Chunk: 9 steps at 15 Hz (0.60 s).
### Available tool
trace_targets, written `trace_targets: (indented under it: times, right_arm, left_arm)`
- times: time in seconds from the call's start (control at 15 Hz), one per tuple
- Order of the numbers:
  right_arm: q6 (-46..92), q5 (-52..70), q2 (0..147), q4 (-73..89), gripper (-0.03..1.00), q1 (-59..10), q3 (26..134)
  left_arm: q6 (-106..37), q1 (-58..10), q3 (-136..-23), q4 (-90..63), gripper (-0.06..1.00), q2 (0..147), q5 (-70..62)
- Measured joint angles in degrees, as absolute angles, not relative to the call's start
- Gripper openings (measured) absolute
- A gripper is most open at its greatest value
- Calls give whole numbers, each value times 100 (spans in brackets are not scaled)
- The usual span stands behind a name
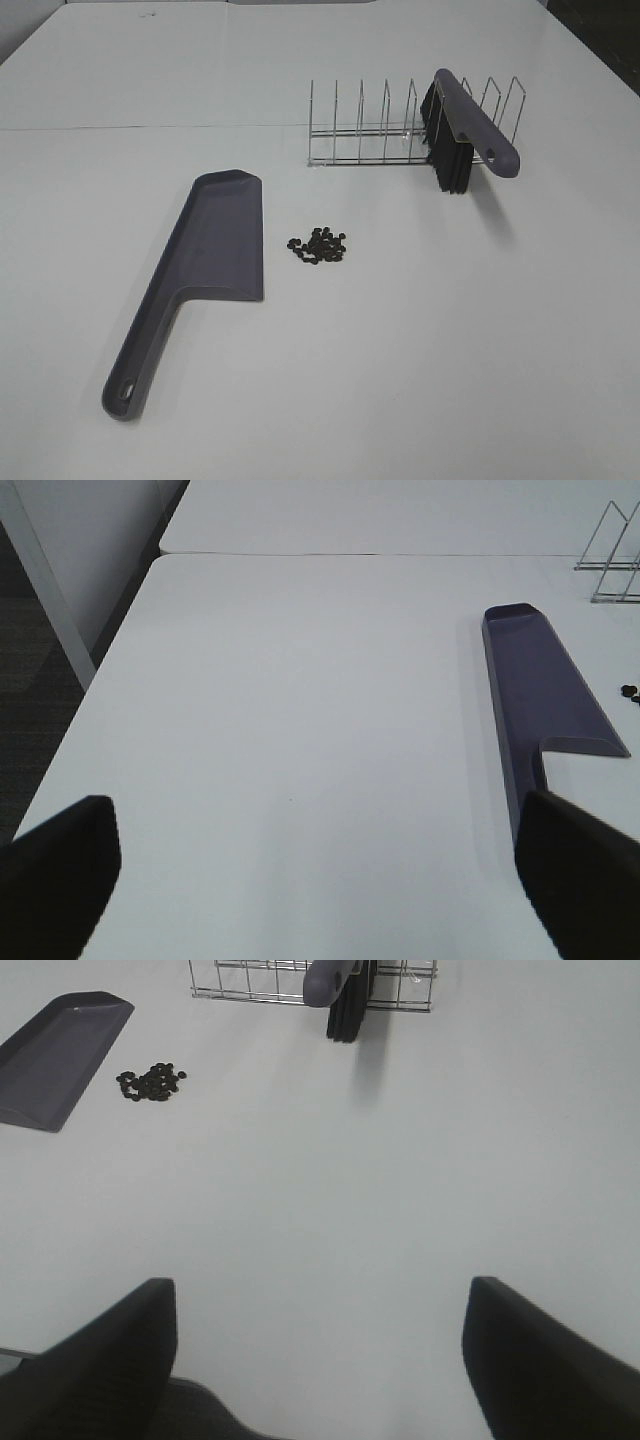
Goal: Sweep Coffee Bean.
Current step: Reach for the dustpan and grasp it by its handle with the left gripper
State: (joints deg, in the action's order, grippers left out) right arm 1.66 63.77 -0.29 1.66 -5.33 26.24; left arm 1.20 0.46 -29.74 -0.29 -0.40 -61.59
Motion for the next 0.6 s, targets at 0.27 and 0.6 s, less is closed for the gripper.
trace_targets:
  times: [0.27,0.6]
  right_arm:
    - [166,6377,-29,166,66,-533,2624]
    - [166,6377,-29,166,66,-533,2624]
  left_arm:
    - [126,46,-2974,-29,99,-40,-6159]
    - [132,46,-2974,63,99,-40,-6159]
